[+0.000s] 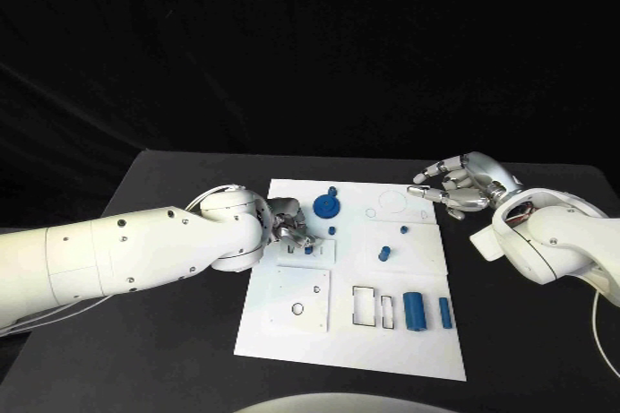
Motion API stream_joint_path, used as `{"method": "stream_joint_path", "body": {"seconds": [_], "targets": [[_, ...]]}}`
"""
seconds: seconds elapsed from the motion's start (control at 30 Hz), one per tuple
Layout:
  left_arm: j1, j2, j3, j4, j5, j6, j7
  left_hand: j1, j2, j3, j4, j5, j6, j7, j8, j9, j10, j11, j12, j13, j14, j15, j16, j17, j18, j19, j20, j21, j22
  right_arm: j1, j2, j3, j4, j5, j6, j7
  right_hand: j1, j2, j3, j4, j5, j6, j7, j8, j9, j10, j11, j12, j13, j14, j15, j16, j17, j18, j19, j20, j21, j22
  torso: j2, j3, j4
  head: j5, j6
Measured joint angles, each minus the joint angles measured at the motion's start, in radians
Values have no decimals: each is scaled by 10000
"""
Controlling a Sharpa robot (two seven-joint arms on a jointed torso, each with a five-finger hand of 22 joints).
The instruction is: Assemble the parts on the task board
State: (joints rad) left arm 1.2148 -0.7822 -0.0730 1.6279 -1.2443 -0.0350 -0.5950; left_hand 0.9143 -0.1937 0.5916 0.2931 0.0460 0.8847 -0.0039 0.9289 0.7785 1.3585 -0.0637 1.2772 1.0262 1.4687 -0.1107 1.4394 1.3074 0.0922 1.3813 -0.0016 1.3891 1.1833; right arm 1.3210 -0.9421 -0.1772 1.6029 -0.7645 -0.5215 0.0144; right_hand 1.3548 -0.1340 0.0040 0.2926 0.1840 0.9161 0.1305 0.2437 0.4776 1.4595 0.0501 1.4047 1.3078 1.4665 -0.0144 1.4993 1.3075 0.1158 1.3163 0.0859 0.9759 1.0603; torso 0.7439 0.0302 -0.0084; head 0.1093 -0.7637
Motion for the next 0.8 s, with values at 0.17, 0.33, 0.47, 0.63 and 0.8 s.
{"method": "stream_joint_path", "body": {"seconds": [0.17, 0.33, 0.47, 0.63, 0.8], "targets": [[0, 2, 0, -3, 4, -2, 0, -105, 26, -212, -4, 0, 1, -1, 0, 0, 0, 0, 0, 4, 0, 0, 0, 0, 1, 36, -36, 0, 1, 0, -3, -2, -4, 3, -5, 2, -33, -33, -73, 6, 0, 0, 0, 0, 2, 0, 0, 0, 0, 0, 0, 0, 0, 0, 0, 0, -1, -1, 0, 0, 0, 5, 4], [0, 1, 2, -3, 12, -4, -2, -105, 26, -308, -12, 0, 1, -1, 0, 11, 0, 0, 0, 4, 0, 0, 0, 0, 1, 36, -36, 0, 14, 0, -6, -2, -5, 6, -10, 4, -76, 0, -79, 0, 0, 0, 0, 0, 2, 0, 0, 0, -1, 0, 0, 0, -1, 0, 0, 0, -1, -1, 3, -1, -2, 6, 8], [0, -6, 4, 5, 23, -7, -2, -145, 65, -343, 7, 0, 1, -1, 0, 11, 0, 0, 0, 3, 0, 0, 0, 0, 1, 36, -36, 0, 14, 0, -9, -2, -5, 7, -13, 5, -90, 14, -79, 0, 0, 0, 0, 0, 1, 0, 0, 0, -1, 0, 0, 0, -1, 0, 0, 0, -1, 0, 6, -2, -2, -1, 9], [-5, -32, 12, 44, 47, -15, -7, -145, 66, -346, 4, 0, 0, -1, 1, 11, 0, 0, 0, 3, 0, 0, 0, 0, 0, 35, -36, 0, 13, 0, -9, -3, -6, 8, -16, 6, -90, 14, -79, 0, 0, 0, 0, 0, 1, 0, 0, 0, -1, 0, 0, 0, -1, 0, 0, 0, -1, 0, 6, -4, -2, -1, 8], [-35, -96, 77, 128, 166, -7, -19, -145, 66, -413, -64, 0, -1, -1, -2, 30, 0, 0, 0, 3, 0, 0, 0, 0, 1, 35, -36, 0, 12, 0, -6, -3, -17, 10, -18, 8, -89, 13, -79, 0, 0, 0, 0, 0, 0, 0, 0, 0, -2, 0, 0, 0, -1, 0, 0, 0, -1, 0, 6, -10, -2, -7, 17]]}}
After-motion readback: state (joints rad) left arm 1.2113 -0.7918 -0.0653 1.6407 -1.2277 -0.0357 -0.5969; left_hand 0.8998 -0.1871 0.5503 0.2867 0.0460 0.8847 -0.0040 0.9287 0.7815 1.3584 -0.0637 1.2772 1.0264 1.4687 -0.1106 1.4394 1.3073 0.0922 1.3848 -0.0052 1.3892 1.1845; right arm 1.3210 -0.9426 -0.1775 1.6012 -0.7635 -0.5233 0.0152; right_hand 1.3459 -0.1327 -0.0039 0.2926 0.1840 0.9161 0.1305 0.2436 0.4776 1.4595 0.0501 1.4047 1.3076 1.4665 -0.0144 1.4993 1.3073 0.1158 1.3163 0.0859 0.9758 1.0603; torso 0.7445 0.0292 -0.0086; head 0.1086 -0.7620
